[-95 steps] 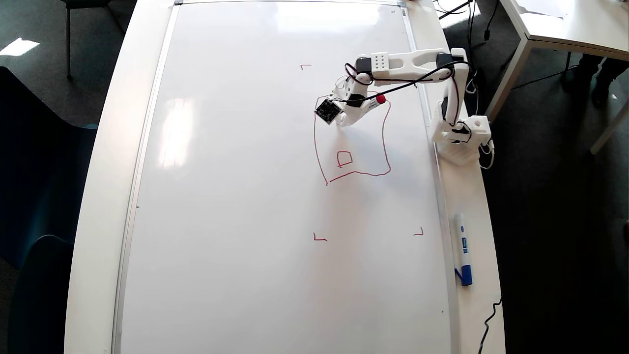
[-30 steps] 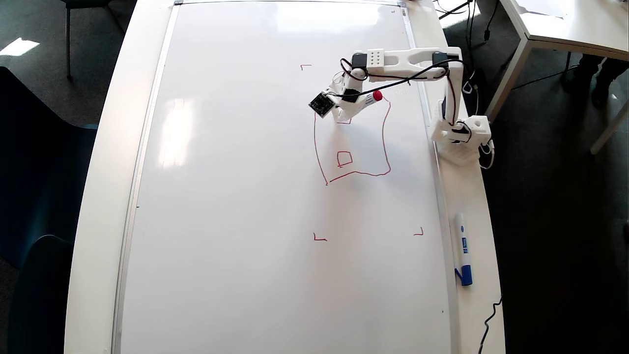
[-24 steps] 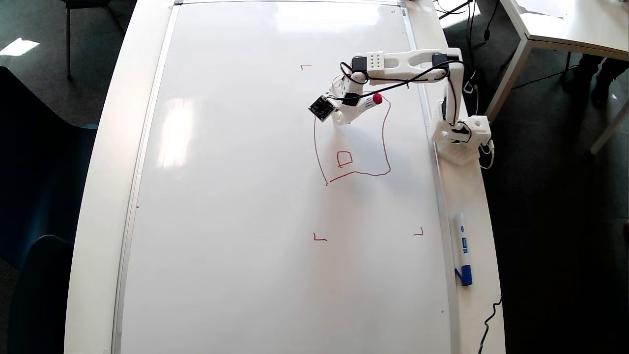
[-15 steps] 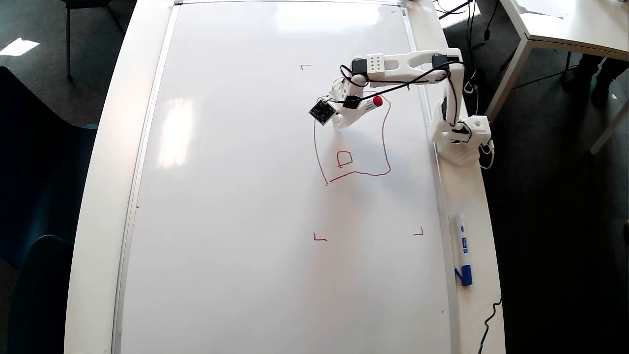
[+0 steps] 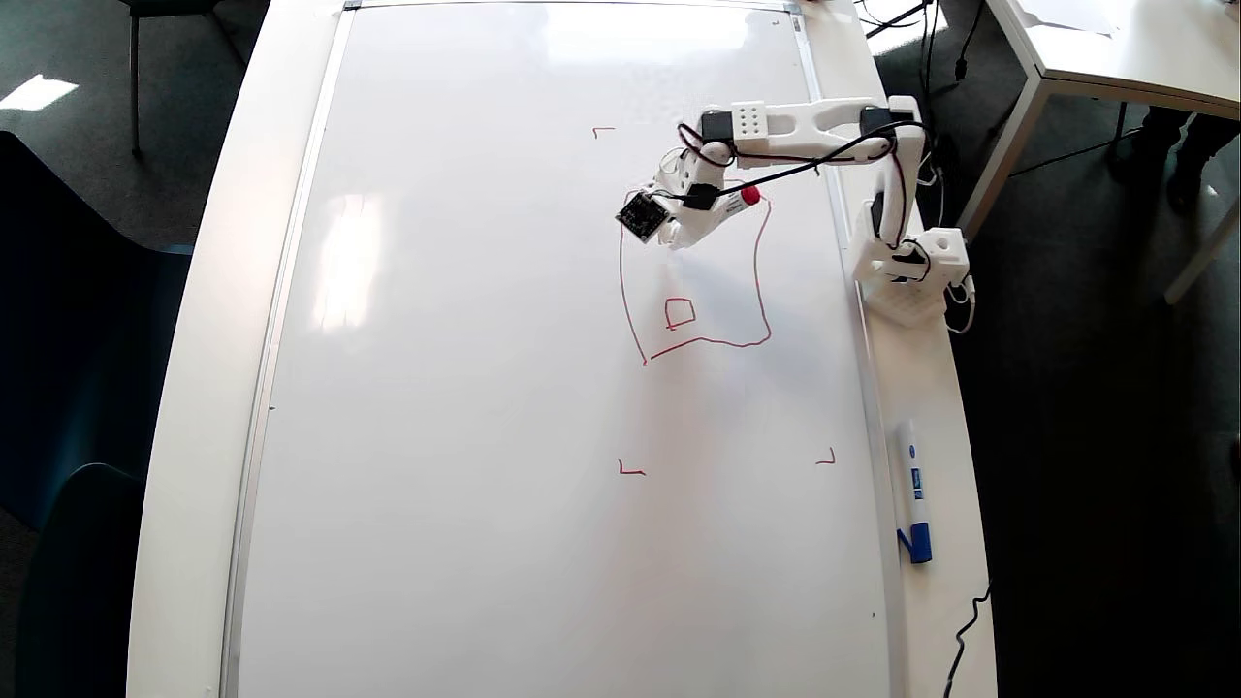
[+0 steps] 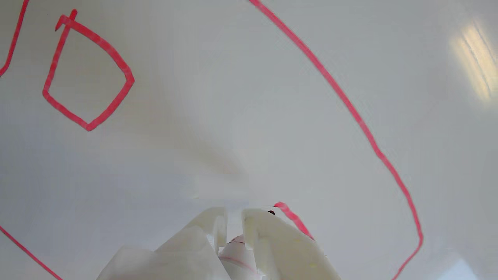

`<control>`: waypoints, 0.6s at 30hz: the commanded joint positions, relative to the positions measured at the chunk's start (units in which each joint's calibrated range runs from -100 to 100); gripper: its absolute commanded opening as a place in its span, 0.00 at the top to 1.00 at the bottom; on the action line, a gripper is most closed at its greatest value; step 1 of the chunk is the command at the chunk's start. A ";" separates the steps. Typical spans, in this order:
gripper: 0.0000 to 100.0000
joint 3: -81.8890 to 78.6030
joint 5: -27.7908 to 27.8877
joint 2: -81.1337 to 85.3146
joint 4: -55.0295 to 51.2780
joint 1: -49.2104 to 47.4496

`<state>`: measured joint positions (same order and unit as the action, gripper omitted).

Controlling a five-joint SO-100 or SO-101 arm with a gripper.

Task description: Draw on a whiteboard a robot head using a pen attached to the gripper

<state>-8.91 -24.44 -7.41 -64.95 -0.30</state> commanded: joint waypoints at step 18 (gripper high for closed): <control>0.99 -12.83 0.04 10.81 -4.90 -5.85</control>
<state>-21.15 -24.44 0.64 -69.85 -4.68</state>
